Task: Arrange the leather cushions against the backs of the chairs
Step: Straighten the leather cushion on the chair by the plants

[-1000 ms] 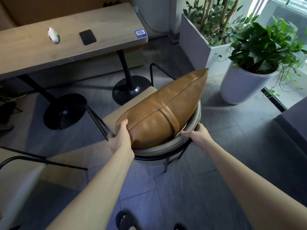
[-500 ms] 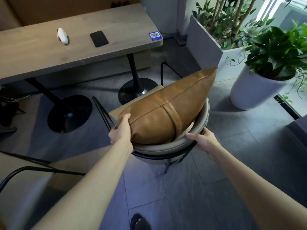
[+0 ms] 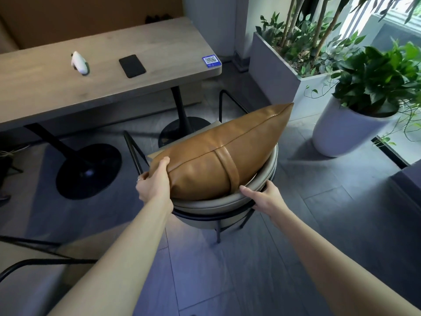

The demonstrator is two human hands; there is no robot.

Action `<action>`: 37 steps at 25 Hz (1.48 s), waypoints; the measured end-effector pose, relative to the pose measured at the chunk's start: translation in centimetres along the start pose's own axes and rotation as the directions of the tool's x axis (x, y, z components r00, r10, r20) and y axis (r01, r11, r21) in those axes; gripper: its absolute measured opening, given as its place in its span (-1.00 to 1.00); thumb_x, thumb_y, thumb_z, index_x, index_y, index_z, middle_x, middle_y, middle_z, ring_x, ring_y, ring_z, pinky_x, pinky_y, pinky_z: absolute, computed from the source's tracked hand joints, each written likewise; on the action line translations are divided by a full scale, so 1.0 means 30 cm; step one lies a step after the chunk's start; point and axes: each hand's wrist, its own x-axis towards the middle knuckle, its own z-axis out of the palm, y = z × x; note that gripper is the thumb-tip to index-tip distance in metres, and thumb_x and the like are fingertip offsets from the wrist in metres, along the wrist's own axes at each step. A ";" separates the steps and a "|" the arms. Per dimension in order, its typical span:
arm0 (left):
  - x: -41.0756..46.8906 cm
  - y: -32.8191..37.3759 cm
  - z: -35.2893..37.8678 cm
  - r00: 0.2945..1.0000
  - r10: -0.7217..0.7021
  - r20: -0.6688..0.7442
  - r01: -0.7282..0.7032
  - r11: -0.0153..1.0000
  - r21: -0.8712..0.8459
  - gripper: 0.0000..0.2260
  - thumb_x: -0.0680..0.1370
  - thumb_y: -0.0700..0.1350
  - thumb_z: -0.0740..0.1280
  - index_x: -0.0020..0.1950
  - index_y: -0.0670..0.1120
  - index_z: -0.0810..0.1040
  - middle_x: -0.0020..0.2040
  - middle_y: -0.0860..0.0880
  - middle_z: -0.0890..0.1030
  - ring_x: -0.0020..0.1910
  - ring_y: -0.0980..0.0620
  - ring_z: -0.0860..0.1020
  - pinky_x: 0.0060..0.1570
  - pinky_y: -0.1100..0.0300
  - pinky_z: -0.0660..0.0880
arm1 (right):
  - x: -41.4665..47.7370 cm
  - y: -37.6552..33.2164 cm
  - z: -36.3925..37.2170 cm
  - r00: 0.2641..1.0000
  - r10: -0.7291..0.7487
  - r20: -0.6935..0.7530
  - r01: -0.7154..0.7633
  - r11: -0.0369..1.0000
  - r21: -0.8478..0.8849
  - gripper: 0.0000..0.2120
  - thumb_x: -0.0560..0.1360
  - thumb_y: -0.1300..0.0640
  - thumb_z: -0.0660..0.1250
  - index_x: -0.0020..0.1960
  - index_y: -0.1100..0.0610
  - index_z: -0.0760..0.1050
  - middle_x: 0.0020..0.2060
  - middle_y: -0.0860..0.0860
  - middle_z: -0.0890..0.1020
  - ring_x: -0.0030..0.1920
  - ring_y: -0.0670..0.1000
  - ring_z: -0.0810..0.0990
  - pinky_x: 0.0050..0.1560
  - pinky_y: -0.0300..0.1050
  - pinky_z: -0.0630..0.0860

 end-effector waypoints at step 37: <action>-0.021 0.224 0.483 0.365 0.525 0.769 -0.853 -0.143 0.502 -0.09 0.38 0.41 0.37 0.58 0.25 -0.04 0.66 -0.05 0.04 0.61 -0.12 -0.04 0.51 -0.25 -0.03 | 0.307 -0.282 0.097 1.000 0.016 0.020 -0.016 1.000 0.000 -0.10 0.48 -0.26 0.42 0.66 -0.04 0.07 0.57 0.07 0.39 0.49 0.19 0.45 0.41 0.22 0.49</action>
